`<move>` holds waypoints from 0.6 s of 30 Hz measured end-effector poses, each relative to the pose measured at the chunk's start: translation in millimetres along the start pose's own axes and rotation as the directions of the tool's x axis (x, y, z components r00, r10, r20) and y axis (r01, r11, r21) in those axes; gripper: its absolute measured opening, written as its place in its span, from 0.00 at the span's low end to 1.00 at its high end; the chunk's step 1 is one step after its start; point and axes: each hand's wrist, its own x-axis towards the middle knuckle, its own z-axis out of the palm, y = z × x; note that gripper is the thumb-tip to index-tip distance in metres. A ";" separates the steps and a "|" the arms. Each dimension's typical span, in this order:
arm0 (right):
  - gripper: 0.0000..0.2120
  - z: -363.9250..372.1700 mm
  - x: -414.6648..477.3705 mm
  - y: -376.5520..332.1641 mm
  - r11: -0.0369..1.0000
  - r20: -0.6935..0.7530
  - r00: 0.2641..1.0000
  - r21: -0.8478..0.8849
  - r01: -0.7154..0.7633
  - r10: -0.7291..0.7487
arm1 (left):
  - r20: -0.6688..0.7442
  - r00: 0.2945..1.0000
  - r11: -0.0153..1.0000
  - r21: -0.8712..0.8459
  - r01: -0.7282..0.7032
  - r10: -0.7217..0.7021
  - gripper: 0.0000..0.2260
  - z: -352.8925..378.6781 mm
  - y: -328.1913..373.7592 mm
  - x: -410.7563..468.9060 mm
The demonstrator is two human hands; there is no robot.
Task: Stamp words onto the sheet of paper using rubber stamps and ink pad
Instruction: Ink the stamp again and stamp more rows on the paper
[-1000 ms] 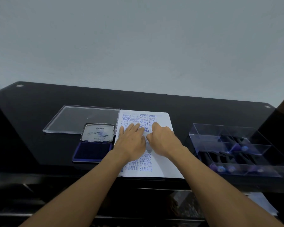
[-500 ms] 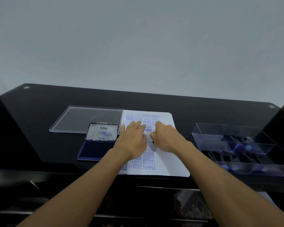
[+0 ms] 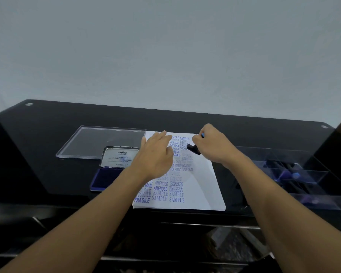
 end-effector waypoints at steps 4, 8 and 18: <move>0.06 -7.7 0.7 1.7 1.000 0.017 1.000 0.010 0.013 -0.014 | -0.004 1.000 0.999 -0.030 0.018 -0.018 0.21 -10.7 0.4 0.8; 0.06 -9.5 -0.9 2.4 1.000 0.016 1.000 0.007 0.024 -0.024 | 0.001 0.999 0.999 -0.034 0.038 -0.038 0.21 -14.3 1.6 0.6; 0.05 -12.6 -6.0 3.5 0.999 0.005 0.999 -0.004 0.048 -0.048 | 0.008 0.998 0.997 -0.055 0.055 -0.054 0.21 -19.2 6.6 -3.4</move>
